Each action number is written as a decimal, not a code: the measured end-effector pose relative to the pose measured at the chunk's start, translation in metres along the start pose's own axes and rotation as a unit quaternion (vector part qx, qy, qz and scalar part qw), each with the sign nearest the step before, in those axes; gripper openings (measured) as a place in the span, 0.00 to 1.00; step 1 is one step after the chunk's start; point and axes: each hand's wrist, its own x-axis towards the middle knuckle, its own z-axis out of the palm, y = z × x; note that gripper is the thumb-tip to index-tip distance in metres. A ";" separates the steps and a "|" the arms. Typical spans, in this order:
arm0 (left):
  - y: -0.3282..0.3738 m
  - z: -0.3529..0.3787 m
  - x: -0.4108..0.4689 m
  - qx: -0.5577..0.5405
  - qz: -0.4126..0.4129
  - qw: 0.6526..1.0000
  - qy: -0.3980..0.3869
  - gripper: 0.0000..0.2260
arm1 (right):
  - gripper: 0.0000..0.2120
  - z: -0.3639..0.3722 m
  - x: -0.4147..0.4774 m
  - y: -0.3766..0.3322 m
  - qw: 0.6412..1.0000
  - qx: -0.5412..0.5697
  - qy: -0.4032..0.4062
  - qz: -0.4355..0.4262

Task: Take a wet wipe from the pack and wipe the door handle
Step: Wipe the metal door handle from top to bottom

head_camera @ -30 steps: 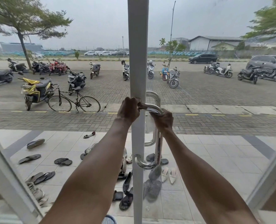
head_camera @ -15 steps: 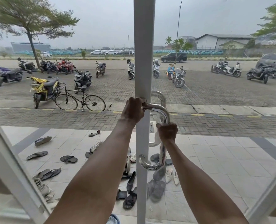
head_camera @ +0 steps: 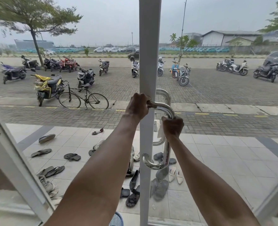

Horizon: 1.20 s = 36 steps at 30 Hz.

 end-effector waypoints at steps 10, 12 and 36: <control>0.003 0.004 -0.009 -0.004 0.001 0.999 0.039 0.13 | 0.12 0.004 0.000 0.014 0.998 -0.062 0.005 -0.015; 0.003 0.004 -0.009 0.003 0.006 0.999 0.038 0.12 | 0.12 0.005 -0.008 0.028 0.998 -0.057 -0.019 0.015; 0.002 0.019 -0.014 0.004 0.012 0.997 0.080 0.14 | 0.11 -0.001 0.000 0.009 0.998 -0.014 -0.040 0.041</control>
